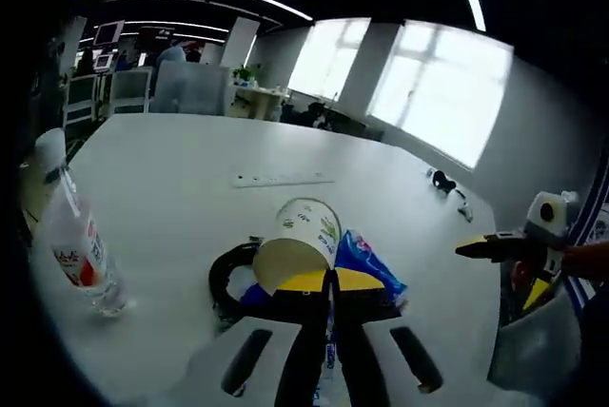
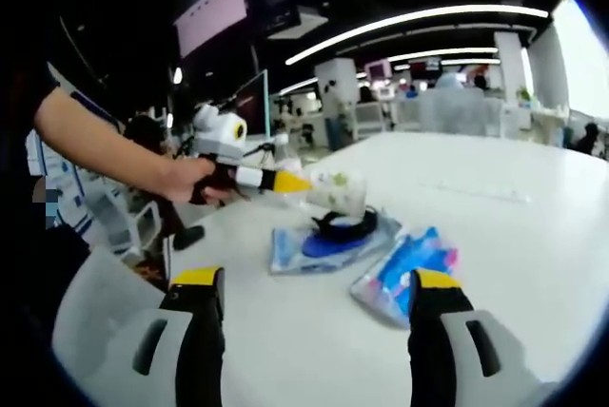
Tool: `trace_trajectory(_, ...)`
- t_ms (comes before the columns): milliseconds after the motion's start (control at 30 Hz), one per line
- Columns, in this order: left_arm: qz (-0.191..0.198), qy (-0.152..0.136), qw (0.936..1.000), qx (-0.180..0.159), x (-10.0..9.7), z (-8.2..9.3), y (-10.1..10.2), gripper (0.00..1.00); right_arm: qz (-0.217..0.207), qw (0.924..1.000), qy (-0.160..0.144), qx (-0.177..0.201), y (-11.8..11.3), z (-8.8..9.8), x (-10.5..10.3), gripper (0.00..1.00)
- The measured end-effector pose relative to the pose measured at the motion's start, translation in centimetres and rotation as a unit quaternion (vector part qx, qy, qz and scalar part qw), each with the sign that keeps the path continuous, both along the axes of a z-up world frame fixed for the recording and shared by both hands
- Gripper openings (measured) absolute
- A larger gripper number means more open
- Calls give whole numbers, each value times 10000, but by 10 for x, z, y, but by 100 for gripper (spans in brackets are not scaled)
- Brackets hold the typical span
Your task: Arrange the tabletop items into an orderly group along one side of the table until the central work area is clear of visible clutter.
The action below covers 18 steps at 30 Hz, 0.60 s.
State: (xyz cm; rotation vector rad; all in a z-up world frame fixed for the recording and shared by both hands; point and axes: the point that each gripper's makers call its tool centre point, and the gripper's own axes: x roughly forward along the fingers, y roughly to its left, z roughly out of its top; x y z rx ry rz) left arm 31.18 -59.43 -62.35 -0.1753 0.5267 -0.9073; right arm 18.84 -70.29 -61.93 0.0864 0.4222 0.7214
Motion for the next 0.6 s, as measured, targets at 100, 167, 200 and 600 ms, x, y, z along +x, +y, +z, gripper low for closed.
trace_trajectory(100, -137, -16, 9999, -95, -6, 5, -5, 0, 7, 10000, 3, -9, 0, -1, -1, 75)
trace_trajectory(167, -213, 5, 9996, -176, -10, 7, -7, 0, 10, 10000, 20, 7, 0, -2, -2, 73)
trace_trajectory(200, -245, -7, 9995, -185, -12, 8, -8, 0, 18, 10000, 34, 14, 1, -2, -3, 73)
trace_trajectory(600, -512, 18, 9983, -276, -25, 13, -16, 0, 99, 9999, -41, -115, 1, 1, -4, 63)
